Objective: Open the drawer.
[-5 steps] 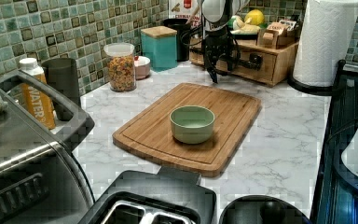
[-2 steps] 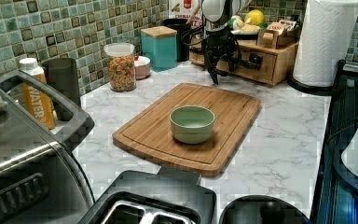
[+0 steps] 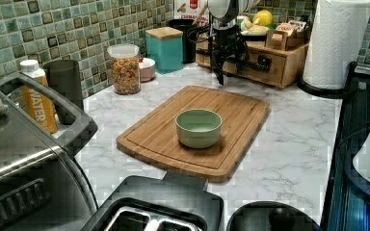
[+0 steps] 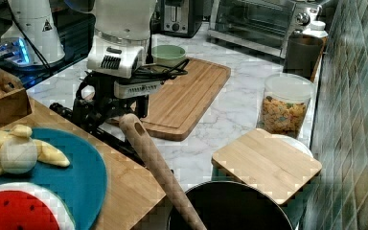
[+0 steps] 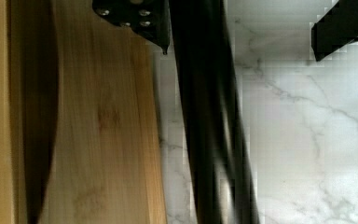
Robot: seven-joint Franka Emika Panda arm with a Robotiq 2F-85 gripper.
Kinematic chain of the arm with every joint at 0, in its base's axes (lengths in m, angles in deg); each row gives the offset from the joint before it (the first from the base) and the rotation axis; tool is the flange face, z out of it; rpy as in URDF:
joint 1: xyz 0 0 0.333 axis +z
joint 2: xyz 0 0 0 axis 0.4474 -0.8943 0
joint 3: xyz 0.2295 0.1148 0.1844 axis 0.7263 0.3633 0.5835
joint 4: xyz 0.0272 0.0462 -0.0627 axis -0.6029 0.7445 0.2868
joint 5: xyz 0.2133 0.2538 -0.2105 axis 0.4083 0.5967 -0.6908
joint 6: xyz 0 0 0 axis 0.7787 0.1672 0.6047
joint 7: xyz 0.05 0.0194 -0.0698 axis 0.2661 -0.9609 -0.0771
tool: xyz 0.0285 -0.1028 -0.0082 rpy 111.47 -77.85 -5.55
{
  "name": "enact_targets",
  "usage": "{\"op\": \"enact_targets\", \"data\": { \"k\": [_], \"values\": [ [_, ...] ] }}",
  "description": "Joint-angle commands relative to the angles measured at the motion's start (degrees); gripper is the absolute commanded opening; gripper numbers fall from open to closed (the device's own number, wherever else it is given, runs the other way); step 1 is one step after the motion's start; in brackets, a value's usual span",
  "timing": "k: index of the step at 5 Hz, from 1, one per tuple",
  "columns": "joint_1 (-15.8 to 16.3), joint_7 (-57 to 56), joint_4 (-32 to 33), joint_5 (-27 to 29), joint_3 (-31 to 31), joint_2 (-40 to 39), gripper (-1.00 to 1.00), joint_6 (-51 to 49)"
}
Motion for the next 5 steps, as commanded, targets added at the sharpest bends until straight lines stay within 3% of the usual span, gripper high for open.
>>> {"op": "enact_targets", "data": {
  "k": [1, 2, 3, 5],
  "values": [
    [15.0, 11.0, 1.9, 0.9, 10.6, 8.1, 1.0, -3.4],
    [17.1, 12.6, 2.2, -0.3, 10.9, 8.0, 1.0, -3.3],
    [17.4, 9.4, -1.0, 2.0, 12.6, 5.8, 1.0, -5.4],
    [21.5, 19.4, -3.4, 2.4, 12.7, 5.8, 1.0, -7.7]
  ]
}}
